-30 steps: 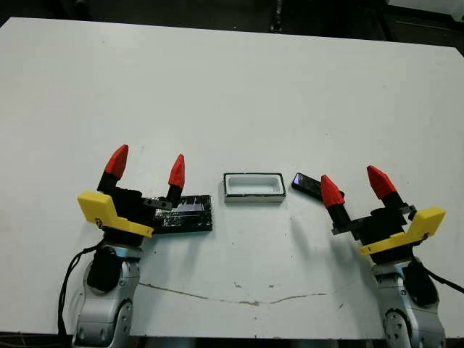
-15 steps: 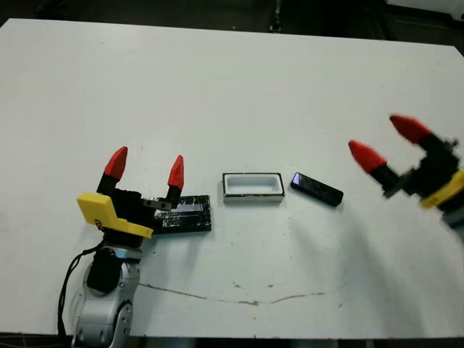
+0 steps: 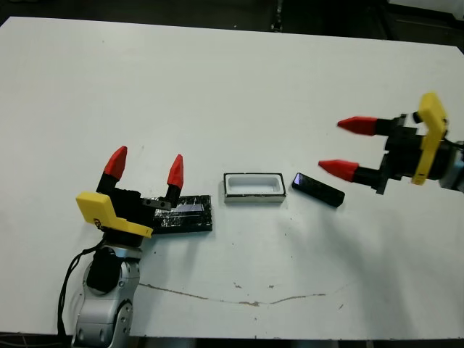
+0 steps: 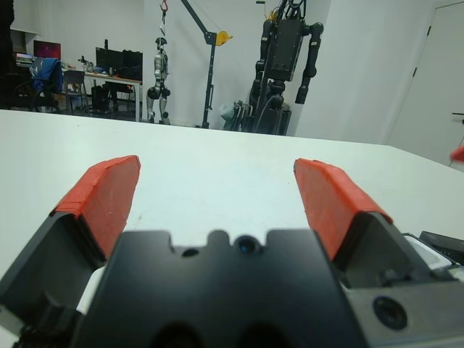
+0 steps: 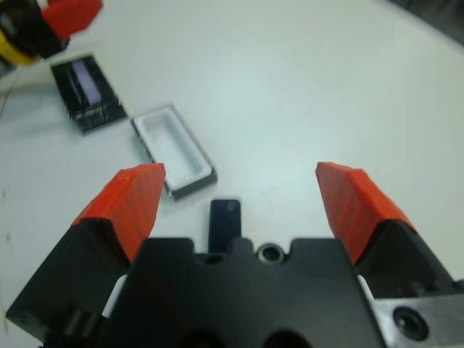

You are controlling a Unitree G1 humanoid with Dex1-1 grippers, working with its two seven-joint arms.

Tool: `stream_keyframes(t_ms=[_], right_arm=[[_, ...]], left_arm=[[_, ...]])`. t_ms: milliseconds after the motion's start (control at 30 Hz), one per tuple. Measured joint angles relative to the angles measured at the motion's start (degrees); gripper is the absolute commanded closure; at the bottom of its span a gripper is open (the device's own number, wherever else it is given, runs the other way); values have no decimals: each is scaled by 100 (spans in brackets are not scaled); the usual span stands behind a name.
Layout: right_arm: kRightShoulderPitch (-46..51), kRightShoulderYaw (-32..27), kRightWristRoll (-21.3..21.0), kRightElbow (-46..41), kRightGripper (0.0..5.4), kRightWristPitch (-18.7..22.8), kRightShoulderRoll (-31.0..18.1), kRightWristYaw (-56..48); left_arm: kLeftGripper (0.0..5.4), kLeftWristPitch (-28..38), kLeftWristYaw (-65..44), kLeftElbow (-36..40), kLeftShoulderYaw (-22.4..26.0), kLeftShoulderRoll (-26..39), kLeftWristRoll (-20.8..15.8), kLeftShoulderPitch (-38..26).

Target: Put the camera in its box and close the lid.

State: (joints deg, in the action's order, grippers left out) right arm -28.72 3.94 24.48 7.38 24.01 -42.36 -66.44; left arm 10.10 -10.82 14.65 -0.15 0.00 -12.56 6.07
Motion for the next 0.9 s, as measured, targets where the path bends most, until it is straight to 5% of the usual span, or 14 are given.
stream_keyframes(t_ms=[467,900], right_arm=[[-169,424,-859,958,2,-505,275,-219],[-210,468,-1151,1287,2,-640,378,-249]], left_arm=[[0,-7,9,2,-12,0,7,-3],[0,-6,10,1,-17,0,7,0]])
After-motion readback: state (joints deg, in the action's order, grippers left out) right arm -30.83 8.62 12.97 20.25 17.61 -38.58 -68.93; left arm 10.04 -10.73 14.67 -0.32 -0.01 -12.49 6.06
